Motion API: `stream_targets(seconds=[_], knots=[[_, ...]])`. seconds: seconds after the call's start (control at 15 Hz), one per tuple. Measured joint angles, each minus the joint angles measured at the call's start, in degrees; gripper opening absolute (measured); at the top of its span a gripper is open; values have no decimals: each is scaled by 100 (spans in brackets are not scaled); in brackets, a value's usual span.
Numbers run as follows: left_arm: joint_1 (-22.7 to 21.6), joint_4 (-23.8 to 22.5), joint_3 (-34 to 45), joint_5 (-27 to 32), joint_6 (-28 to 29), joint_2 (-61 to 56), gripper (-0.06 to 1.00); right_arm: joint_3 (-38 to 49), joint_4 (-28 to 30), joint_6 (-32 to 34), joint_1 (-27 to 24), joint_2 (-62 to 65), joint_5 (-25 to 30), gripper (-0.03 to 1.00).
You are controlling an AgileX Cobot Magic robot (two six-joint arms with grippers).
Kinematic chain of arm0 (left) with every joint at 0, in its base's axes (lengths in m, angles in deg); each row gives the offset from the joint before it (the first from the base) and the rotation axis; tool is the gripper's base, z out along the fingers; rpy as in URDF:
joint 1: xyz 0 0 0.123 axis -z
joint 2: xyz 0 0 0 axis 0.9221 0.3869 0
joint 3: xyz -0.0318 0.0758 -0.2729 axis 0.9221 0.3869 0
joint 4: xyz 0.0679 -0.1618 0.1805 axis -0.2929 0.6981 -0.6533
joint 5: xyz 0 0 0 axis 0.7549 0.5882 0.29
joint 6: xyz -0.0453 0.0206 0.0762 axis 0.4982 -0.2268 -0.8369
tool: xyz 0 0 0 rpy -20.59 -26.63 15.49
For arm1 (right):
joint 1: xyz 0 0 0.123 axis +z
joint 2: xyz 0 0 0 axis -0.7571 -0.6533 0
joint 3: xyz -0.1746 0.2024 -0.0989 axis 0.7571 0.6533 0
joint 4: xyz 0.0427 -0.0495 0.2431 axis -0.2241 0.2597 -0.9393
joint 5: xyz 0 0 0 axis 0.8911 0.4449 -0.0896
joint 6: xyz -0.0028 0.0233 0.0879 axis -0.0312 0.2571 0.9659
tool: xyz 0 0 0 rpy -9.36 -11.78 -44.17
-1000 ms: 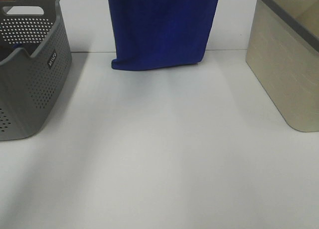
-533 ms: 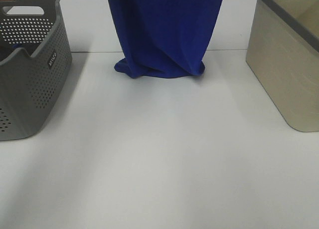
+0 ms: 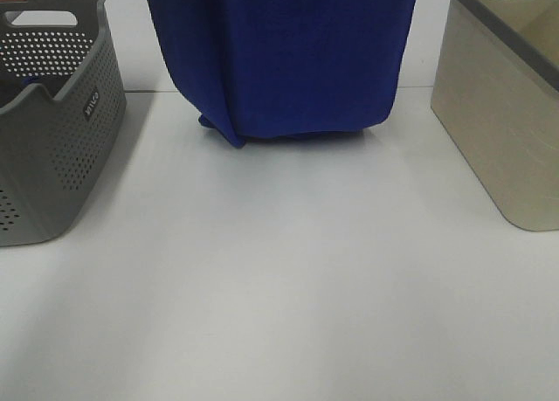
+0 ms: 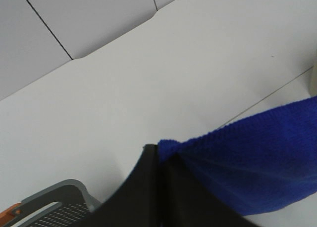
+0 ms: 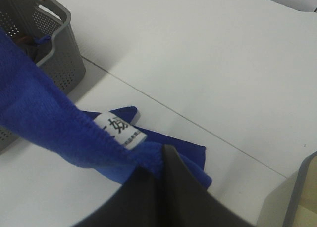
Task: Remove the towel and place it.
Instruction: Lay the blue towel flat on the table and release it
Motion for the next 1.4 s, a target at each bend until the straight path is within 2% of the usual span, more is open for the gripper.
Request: stream_targets(seconds=[0.27, 0.33, 0.4, 0.47, 0.93, 1.2, 1.4], knots=[[143, 143, 1667, 0, 235, -917, 0, 1295, -23, 304, 0, 728, 6, 1], [178, 143, 1862, 0, 246, -1043, 0, 1679, -52, 355, 0, 917, 6, 1], [384, 166, 2813, 11, 264, -1495, 0, 2217, -63, 390, 0, 1215, 6, 1], [498, 178, 3203, 11, 264, -1713, 0, 2584, -63, 447, 0, 1461, 6, 1], [670, 338, 5426, -11, 796, -3272, 0, 4698, -223, 716, 0, 3237, 0, 1], [693, 819, 6727, -80, 1123, -3942, 0, 5787, -367, 997, 11, 3953, 0, 1], [693, 1255, 7351, -92, 1157, -4320, 0, 6698, -493, 1255, 29, 4412, -6, 1]])
